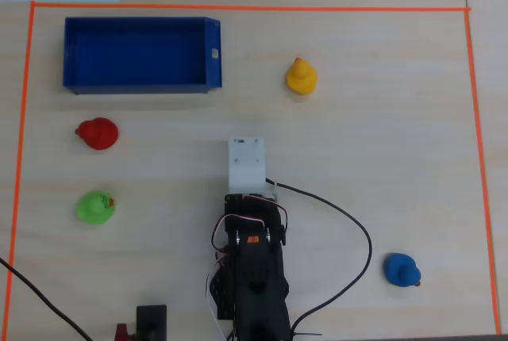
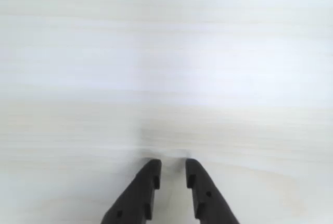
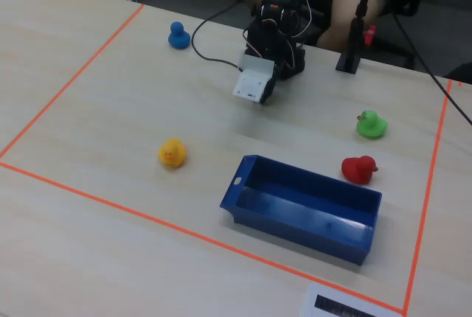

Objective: Grasp green duck and put it into box.

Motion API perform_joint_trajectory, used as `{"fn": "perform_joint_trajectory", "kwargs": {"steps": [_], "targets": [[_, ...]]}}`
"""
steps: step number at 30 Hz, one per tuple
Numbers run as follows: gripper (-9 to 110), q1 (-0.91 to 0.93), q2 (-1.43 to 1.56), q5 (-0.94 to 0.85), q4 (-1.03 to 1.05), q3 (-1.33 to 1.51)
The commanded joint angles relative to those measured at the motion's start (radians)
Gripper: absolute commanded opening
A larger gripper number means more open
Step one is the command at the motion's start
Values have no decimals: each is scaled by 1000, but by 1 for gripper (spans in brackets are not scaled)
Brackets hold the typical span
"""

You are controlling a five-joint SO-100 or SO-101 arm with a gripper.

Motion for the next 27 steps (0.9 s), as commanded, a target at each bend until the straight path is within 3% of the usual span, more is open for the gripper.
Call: {"fn": "perform_joint_trajectory", "kwargs": {"steps": [1,27], "targets": [[4,8,0,5,8,5],[4,5,0,5,6,5]]}}
